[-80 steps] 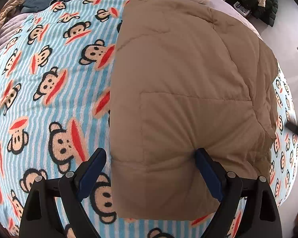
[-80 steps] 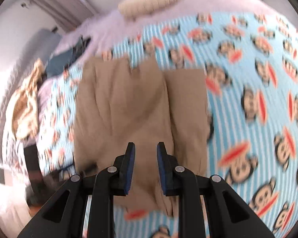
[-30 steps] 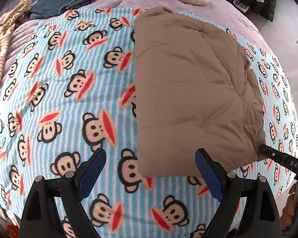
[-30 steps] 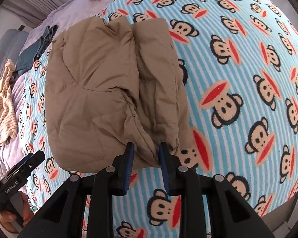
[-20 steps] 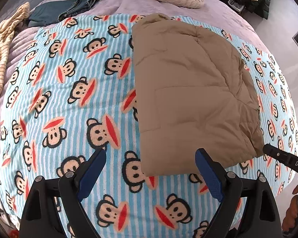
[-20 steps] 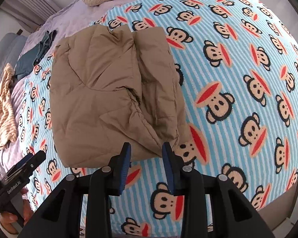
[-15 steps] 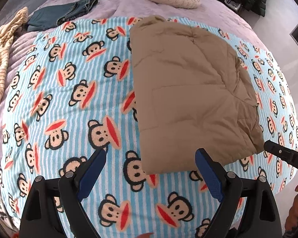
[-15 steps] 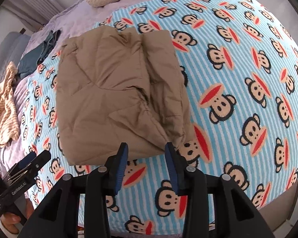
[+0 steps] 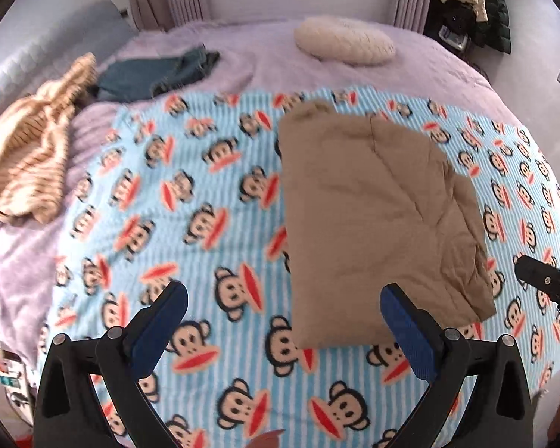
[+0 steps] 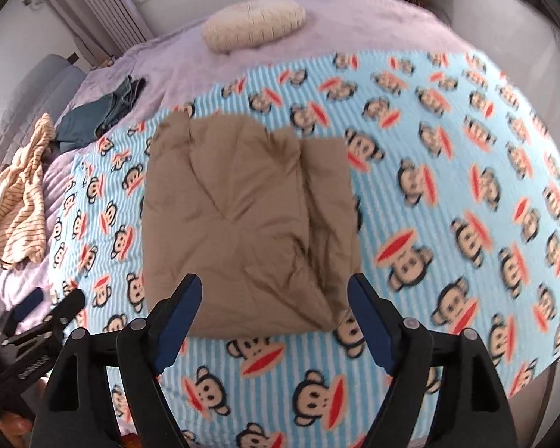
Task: Fold large clothes
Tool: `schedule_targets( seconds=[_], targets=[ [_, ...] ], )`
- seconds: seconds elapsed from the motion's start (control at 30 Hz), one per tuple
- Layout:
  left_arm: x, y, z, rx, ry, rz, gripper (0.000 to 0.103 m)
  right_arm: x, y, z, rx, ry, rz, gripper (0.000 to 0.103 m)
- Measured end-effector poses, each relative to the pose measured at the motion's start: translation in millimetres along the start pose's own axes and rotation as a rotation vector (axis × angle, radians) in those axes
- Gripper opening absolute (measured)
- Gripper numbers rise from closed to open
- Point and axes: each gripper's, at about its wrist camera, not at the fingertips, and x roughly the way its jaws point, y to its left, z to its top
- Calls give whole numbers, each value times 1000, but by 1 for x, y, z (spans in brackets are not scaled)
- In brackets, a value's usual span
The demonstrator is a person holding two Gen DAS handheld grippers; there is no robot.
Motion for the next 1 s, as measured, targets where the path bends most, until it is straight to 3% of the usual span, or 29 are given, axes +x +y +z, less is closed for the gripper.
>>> schedule_targets(
  seconds=[0.03,0.1,0.27,0.63,1.0],
  targets=[
    [-5,0,1,-5,-12,7,103,-7,2,2,-18,-24,-11,88],
    [-18,-1,5,-26,-38,12,103,-17,5,6,-48,-57,-25,103],
    [-40,-6,12,-58,-78,21,103,-41,10,13,-85,-145,-45,103],
    [-70,-10,17,-84,-131,36,103,-63,9,19,-88,-161,-23,103],
    [-75,-14,19,-78,-126,19,103,-65,10,17,-93,-164,-23,103]
  ],
)
